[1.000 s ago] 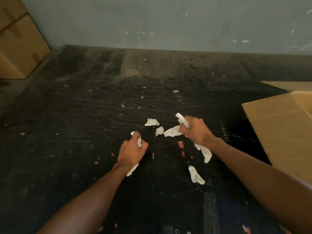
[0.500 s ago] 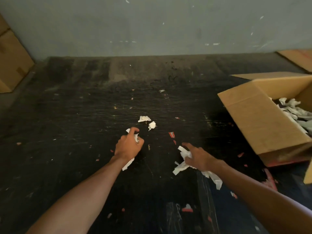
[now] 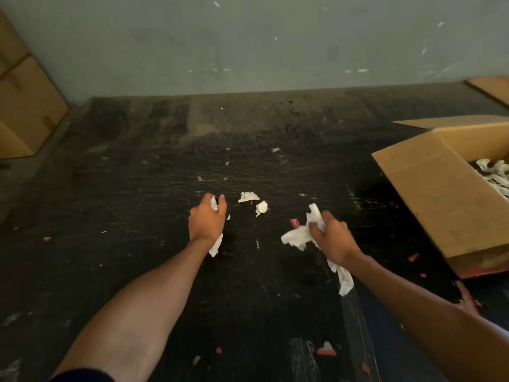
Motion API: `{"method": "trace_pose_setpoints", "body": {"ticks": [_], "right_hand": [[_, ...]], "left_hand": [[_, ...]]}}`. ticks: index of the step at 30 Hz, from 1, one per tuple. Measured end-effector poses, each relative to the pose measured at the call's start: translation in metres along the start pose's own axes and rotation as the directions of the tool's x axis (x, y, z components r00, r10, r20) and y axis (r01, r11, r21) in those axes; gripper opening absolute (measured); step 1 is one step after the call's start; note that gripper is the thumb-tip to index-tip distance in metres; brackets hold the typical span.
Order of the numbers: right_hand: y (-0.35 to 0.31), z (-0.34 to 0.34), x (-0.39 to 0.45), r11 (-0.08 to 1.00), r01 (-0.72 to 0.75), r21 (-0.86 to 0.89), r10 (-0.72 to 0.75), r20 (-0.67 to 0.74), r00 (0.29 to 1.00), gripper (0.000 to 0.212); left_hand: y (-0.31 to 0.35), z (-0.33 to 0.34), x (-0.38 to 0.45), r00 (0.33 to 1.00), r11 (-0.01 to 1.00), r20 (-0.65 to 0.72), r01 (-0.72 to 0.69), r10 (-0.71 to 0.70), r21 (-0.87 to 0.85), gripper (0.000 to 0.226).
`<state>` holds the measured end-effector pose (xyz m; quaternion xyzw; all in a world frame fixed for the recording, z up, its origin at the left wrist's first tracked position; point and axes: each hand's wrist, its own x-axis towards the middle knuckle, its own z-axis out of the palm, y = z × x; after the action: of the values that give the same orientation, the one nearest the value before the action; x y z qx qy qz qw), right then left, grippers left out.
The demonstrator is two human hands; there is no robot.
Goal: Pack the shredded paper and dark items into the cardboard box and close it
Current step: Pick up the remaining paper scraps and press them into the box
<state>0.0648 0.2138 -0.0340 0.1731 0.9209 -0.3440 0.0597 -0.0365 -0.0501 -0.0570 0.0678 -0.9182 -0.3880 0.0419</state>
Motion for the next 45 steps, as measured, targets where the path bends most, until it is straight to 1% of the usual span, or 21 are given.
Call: {"method": "trace_pose_setpoints", "body": {"ticks": [2,4,7,9,11,13,16,18,20,23,26,28,31,33,35,36,38,39,40,42,45], "right_hand": [[-0.023,-0.006,0.015,0.998,0.063,0.027,-0.062,-0.053,0.997,0.024],[-0.046,-0.005,0.037,0.991,0.128,0.022,-0.126,-0.090,0.988,0.018],[-0.078,0.010,0.073,0.954,0.292,-0.073,-0.300,-0.147,0.943,0.013],[-0.094,0.030,0.098,0.910,0.392,-0.134,-0.410,-0.165,0.897,0.017],[-0.105,0.054,0.121,0.874,0.442,-0.204,-0.473,-0.141,0.870,0.025],[-0.108,0.079,0.139,0.835,0.456,-0.308,-0.492,-0.048,0.869,0.031],[-0.095,0.113,0.150,0.776,0.450,-0.442,-0.447,0.118,0.887,0.036],[-0.085,0.127,0.148,0.766,0.432,-0.475,-0.431,0.119,0.895,0.037],[-0.079,0.134,0.145,0.744,0.441,-0.502,-0.458,0.097,0.884,0.037],[-0.078,0.134,0.145,0.717,0.456,-0.527,-0.470,0.117,0.875,0.041],[-0.083,0.132,0.146,0.698,0.454,-0.554,-0.456,0.146,0.878,0.040],[-0.082,0.133,0.148,0.675,0.472,-0.567,-0.485,0.141,0.863,0.038],[-0.079,0.129,0.144,0.674,0.488,-0.554,-0.505,0.137,0.852,0.038],[-0.076,0.124,0.140,0.710,0.462,-0.531,-0.456,0.154,0.877,0.037],[-0.072,0.116,0.133,0.791,0.382,-0.478,-0.357,0.146,0.923,0.034],[-0.069,0.111,0.130,0.860,0.314,-0.401,-0.292,0.116,0.949,0.031],[-0.063,0.099,0.119,0.977,0.147,-0.156,-0.145,0.019,0.989,0.027],[-0.060,0.093,0.113,0.996,0.082,-0.037,-0.083,-0.025,0.996,0.027],[-0.057,0.085,0.107,0.998,0.044,0.044,-0.041,-0.061,0.997,0.028],[-0.056,0.065,0.094,0.989,0.005,0.145,0.014,-0.125,0.992,0.031],[-0.057,0.034,0.075,0.959,-0.054,0.279,0.110,-0.190,0.976,0.032]], "left_hand": [[0.003,0.003,0.011,0.999,0.999,0.009,-0.048,0.048,0.026,0.035],[0.001,0.007,0.021,0.995,0.994,0.048,-0.086,0.083,0.070,0.035],[-0.008,0.018,0.033,0.988,0.972,0.068,-0.150,0.140,0.181,0.032],[-0.015,0.025,0.039,0.982,0.952,0.070,-0.190,0.178,0.239,0.034],[-0.023,0.033,0.045,0.979,0.934,0.102,-0.198,0.175,0.297,0.034],[-0.031,0.039,0.048,0.974,0.908,0.149,-0.216,0.173,0.360,0.035],[-0.044,0.046,0.047,0.959,0.862,0.220,-0.259,0.177,0.436,0.041],[-0.051,0.050,0.046,0.950,0.830,0.247,-0.290,0.189,0.477,0.045],[-0.051,0.051,0.046,0.945,0.805,0.243,-0.316,0.219,0.502,0.045],[-0.051,0.051,0.044,0.938,0.785,0.242,-0.342,0.248,0.517,0.043],[-0.050,0.049,0.045,0.931,0.754,0.241,-0.364,0.275,0.547,0.044],[-0.051,0.050,0.045,0.933,0.758,0.235,-0.358,0.272,0.545,0.047],[-0.055,0.052,0.046,0.958,0.817,0.176,-0.287,0.228,0.500,0.051],[-0.057,0.052,0.046,0.967,0.853,0.128,-0.256,0.222,0.455,0.052],[-0.058,0.051,0.046,0.966,0.863,0.141,-0.258,0.218,0.434,0.050],[-0.057,0.049,0.047,0.963,0.860,0.149,-0.268,0.224,0.434,0.048],[-0.054,0.044,0.047,0.965,0.886,0.149,-0.257,0.215,0.385,0.045],[-0.053,0.041,0.048,0.972,0.914,0.139,-0.228,0.191,0.335,0.043],[-0.054,0.039,0.048,0.980,0.941,0.120,-0.185,0.157,0.284,0.042],[-0.055,0.034,0.044,0.992,0.979,0.095,-0.096,0.080,0.178,0.043],[-0.051,0.024,0.034,0.996,0.994,0.076,-0.044,0.036,0.099,0.045]]}}
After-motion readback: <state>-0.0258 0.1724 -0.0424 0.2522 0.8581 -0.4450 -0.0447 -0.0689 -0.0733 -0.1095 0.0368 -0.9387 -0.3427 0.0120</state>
